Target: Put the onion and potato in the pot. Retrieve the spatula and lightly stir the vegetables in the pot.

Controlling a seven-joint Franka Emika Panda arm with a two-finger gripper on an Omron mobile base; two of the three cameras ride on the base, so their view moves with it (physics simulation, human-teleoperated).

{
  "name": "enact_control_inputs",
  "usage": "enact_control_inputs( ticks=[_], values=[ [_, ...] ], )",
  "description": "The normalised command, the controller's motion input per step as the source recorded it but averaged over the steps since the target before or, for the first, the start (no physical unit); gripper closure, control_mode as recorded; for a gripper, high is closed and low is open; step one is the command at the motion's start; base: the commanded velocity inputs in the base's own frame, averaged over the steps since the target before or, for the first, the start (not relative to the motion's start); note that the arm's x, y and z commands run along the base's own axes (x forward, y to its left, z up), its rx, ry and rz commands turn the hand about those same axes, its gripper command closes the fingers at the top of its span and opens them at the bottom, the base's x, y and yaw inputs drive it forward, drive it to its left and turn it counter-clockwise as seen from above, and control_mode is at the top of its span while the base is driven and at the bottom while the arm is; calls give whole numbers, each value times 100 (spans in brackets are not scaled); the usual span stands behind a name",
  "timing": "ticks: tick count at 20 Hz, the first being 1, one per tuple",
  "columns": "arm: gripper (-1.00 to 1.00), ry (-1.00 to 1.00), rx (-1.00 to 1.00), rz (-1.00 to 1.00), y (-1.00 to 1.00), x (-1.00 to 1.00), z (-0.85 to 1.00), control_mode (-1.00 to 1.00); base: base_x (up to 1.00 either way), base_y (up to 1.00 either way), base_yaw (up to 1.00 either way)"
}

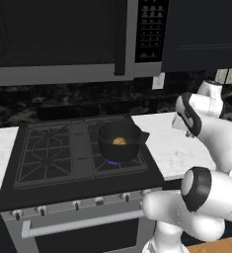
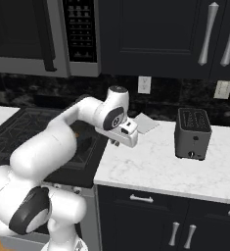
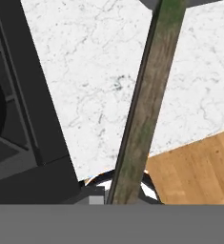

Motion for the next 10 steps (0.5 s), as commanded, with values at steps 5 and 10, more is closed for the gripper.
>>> enact_control_inputs(
  ticks=[5,10],
  values=[
    [100,2,-5,18,19,-43,12,-100,0,0,0],
    [100,1,-5,16,15,-10,14,-100,0,0,0]
  ],
)
